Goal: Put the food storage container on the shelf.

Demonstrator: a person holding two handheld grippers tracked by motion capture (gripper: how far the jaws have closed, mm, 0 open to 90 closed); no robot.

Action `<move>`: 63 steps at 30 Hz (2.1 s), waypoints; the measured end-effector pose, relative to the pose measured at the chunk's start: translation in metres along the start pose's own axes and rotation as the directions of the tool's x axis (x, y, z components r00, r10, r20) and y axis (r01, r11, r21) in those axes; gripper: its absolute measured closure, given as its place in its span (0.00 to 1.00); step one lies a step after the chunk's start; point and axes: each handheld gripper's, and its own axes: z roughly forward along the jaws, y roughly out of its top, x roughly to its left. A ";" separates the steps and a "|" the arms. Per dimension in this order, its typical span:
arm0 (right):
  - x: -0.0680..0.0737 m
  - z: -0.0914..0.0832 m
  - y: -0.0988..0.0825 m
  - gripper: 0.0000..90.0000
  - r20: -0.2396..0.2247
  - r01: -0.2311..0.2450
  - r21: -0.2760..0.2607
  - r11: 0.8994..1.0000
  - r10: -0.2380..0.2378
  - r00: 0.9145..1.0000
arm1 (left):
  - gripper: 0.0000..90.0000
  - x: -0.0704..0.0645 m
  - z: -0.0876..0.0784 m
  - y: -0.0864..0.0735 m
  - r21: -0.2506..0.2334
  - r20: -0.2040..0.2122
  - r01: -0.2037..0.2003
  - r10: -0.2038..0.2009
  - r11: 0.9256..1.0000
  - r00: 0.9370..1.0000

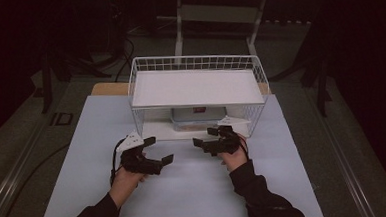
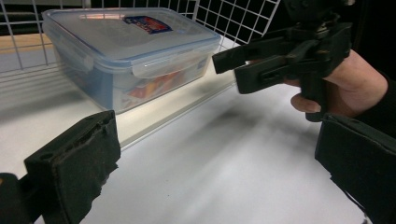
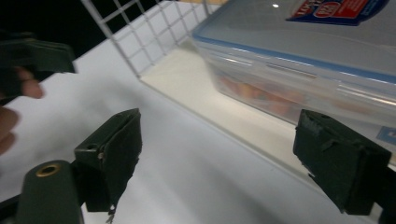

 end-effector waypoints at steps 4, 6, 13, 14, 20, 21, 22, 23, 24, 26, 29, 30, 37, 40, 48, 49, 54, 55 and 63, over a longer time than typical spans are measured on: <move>0.002 -0.010 -0.005 0.19 -0.019 -0.015 -0.017 1.000 0.015 1.000 | 0.00 -0.002 0.001 -0.001 0.008 0.012 -0.006 0.006 1.000 1.000; 0.002 -0.013 -0.006 0.19 -0.017 -0.017 -0.026 1.000 0.017 1.000 | 0.00 -0.003 0.001 -0.002 0.009 0.015 -0.008 0.008 1.000 1.000; 0.008 -0.038 -0.017 0.18 -0.017 0.008 -0.052 0.999 -0.009 1.000 | 0.00 -0.006 -0.003 -0.001 0.003 0.021 -0.017 0.017 1.000 1.000; 0.009 -0.041 -0.018 0.18 -0.017 0.010 -0.054 0.998 -0.011 1.000 | 0.00 -0.006 -0.004 -0.001 0.003 0.017 -0.020 0.019 1.000 1.000; 0.016 -0.057 -0.029 0.18 0.011 0.081 -0.049 0.996 -0.081 0.997 | 0.00 -0.007 -0.010 -0.001 -0.006 0.003 -0.033 0.033 0.999 0.999; 0.017 -0.060 -0.030 0.18 0.017 0.098 -0.049 0.994 -0.098 0.995 | 0.00 -0.007 -0.011 -0.001 -0.005 0.003 -0.036 0.036 0.999 0.999; 0.018 -0.062 -0.031 0.18 0.018 0.104 -0.051 0.993 -0.104 0.994 | 0.00 -0.008 -0.012 -0.001 -0.010 0.003 -0.039 0.039 0.999 0.999; 0.019 -0.065 -0.032 0.18 0.016 0.106 -0.059 0.993 -0.105 0.994 | 0.00 -0.008 -0.013 -0.001 -0.009 0.003 -0.041 0.041 0.999 0.999; 0.019 -0.068 -0.033 0.18 0.016 0.106 -0.062 0.992 -0.105 0.994 | 0.00 -0.008 -0.014 -0.001 -0.011 0.004 -0.041 0.041 0.999 0.999; 0.018 -0.074 -0.035 0.18 0.011 0.099 -0.077 0.992 -0.098 0.995 | 0.00 -0.009 -0.017 -0.001 -0.016 0.004 -0.042 0.042 0.999 0.999; 0.018 -0.084 -0.038 0.18 0.024 0.096 -0.089 0.991 -0.094 0.995 | 0.00 -0.010 -0.020 -0.001 -0.022 0.002 -0.045 0.045 0.999 0.999; 0.017 -0.089 -0.039 0.18 0.027 0.091 -0.096 0.991 -0.089 0.996 | 0.00 -0.010 -0.021 -0.001 -0.023 0.001 -0.043 0.044 0.999 0.999; 0.014 -0.115 -0.050 0.19 0.079 0.068 -0.119 0.991 -0.059 0.995 | 0.00 -0.013 -0.027 -0.004 -0.021 -0.003 -0.046 0.046 0.999 0.999; 0.012 -0.124 -0.056 0.19 0.100 0.070 -0.115 0.991 -0.059 0.993 | 0.00 -0.014 -0.028 -0.005 -0.016 -0.001 -0.052 0.052 0.999 0.999; 0.006 -0.145 -0.069 0.19 0.128 0.085 -0.114 0.990 -0.070 0.989 | 0.00 -0.016 -0.033 -0.011 -0.004 0.007 -0.050 0.050 0.999 0.999; 0.005 -0.147 -0.070 0.19 0.127 0.087 -0.113 0.990 -0.073 0.989 | 0.00 -0.016 -0.034 -0.012 -0.001 0.008 -0.051 0.051 0.999 0.999; 0.002 -0.156 -0.077 0.19 0.121 0.095 -0.108 0.990 -0.082 0.989 | 0.00 -0.017 -0.038 -0.015 -0.009 0.002 -0.059 0.059 0.998 0.998; 0.001 -0.157 -0.077 0.19 0.122 0.100 -0.103 0.990 -0.087 0.989 | 0.00 -0.017 -0.039 -0.015 -0.009 0.000 -0.063 0.063 0.998 0.998; -0.003 -0.156 -0.080 0.19 0.118 0.090 -0.091 0.992 -0.079 0.990 | 0.00 -0.018 -0.036 -0.019 0.003 0.014 -0.072 0.072 0.997 0.997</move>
